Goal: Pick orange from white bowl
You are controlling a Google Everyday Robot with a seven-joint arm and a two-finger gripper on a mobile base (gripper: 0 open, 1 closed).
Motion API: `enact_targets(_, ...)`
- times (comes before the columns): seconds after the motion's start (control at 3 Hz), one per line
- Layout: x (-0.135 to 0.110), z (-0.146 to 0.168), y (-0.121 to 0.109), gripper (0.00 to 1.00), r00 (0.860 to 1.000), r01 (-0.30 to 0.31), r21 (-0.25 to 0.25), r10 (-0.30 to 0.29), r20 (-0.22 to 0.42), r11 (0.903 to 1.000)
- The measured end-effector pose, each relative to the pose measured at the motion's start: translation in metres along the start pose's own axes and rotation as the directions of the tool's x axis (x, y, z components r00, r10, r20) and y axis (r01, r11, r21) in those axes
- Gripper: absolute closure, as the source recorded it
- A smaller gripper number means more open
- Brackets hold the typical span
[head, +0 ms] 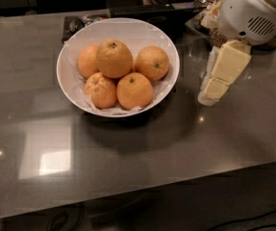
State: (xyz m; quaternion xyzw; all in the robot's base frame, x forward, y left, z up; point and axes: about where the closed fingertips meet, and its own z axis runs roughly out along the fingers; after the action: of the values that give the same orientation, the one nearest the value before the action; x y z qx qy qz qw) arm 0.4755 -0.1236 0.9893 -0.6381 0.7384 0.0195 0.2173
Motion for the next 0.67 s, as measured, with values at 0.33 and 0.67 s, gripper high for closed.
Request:
enact_targets(0.33,-0.0211,-0.0038,-0.0014,0.00,0.993,0.015,0.007,-0.016,0.113,0.9999)
enact_targets(0.67,-0.0251,-0.0048,0.0003,0.00,0.992,0.021,0.005,-0.021,0.127,0.9998)
